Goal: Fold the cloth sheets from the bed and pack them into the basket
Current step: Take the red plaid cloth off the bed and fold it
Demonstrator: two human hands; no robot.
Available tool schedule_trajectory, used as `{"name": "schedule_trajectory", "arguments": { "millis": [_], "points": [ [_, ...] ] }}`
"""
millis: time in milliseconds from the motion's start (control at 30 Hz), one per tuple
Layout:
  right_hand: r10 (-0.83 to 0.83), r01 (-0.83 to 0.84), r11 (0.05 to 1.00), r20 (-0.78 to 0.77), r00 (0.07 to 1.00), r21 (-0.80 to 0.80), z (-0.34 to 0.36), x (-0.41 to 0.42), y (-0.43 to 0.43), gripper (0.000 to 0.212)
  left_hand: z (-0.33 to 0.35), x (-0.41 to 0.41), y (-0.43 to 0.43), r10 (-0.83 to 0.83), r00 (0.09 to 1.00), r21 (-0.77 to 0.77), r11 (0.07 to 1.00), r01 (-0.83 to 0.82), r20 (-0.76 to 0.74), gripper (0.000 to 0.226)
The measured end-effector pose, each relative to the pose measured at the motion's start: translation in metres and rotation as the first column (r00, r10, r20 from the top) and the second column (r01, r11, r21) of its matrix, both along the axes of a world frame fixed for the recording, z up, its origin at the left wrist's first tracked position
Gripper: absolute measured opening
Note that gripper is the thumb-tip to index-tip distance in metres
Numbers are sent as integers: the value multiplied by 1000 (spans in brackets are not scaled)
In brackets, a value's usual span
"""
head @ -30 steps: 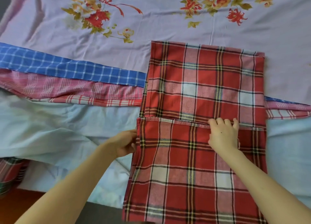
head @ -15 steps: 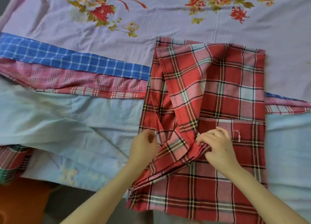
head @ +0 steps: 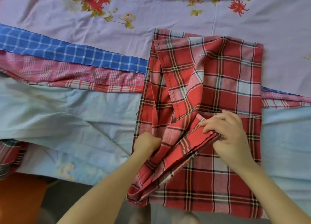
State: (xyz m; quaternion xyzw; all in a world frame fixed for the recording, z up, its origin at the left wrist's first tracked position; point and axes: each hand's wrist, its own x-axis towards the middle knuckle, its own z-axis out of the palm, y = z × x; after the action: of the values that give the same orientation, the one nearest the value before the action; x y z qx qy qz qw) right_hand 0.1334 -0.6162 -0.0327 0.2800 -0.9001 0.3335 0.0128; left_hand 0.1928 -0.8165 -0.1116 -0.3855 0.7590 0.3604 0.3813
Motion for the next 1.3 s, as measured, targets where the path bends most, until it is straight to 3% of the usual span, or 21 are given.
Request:
{"name": "schedule_trajectory", "arguments": {
  "millis": [67, 133, 167, 233, 400, 600, 667, 733, 800, 867, 933, 1000, 1067, 1133, 1200, 1300],
  "points": [
    [-21, 27, 996, 71, 997, -88, 12, -4, 3, 31, 4, 8, -9, 116, 990, 175, 976, -129, 82, 53],
    [-25, 50, 984, 148, 989, -168, 22, -9, 7, 32, 12, 19, -13, 79, 979, 258, 958, -128, 190, 27],
    [-29, 64, 978, 173, 984, -196, 25, -12, 10, 36, 12, 24, -12, 12, 975, 240, 968, -67, 223, 21],
    [-42, 89, 971, 209, 977, -220, 28, -17, 16, 44, 16, 30, -10, 10, 979, 166, 985, -45, 203, 34],
    [-116, 164, 971, 261, 958, -172, 28, -22, 29, 45, 6, 46, 4, -14, 999, -38, 999, 16, 44, 33],
    [-216, 252, 963, 291, 932, -94, 25, -24, 38, 56, 16, 61, -37, 214, 975, -76, 973, -218, -66, 33],
    [-211, 241, 968, 287, 935, -75, 21, -26, 35, 56, 14, 65, -63, 400, 912, 22, 916, -399, -89, 27],
    [-165, 188, 980, 272, 948, -59, 17, -27, 29, 51, 10, 67, -82, 527, 846, 135, 847, -515, -82, 23],
    [-116, 130, 991, 254, 960, -39, 11, -33, 20, 49, 9, 69, -86, 527, 849, 226, 833, -506, -43, 23],
    [-47, 42, 999, 215, 975, 26, 4, -44, 9, 48, 8, 75, -80, 450, 892, 218, 876, -431, -46, 25],
    [-35, -2, 980, 184, 982, 200, 1, -58, 0, 48, 9, 81, -68, 349, 935, 188, 924, -334, -54, 30],
    [-88, 15, 909, 157, 984, 417, 1, -67, 1, 45, 11, 87, -57, 204, 975, 160, 969, -188, -89, 35],
    [-92, -7, 852, 162, 982, 524, 5, -60, 12, 47, 13, 92, -49, 45, 991, 89, 995, -34, -125, 35],
    [12, -156, 838, 268, 963, 523, 14, -30, 34, 49, 14, 97, -44, -67, 986, 19, 997, 70, -151, 28],
    [134, -375, 780, 453, 882, 500, 24, 12, 64, 56, 15, 103, -41, -87, 975, -4, 996, 88, -206, 17],
    [143, -622, 658, 741, 656, 423, 42, 59, 89, 40, 17, 109, -38, 2, 898, -59, 998, -31, -439, 7]
  ]
}}
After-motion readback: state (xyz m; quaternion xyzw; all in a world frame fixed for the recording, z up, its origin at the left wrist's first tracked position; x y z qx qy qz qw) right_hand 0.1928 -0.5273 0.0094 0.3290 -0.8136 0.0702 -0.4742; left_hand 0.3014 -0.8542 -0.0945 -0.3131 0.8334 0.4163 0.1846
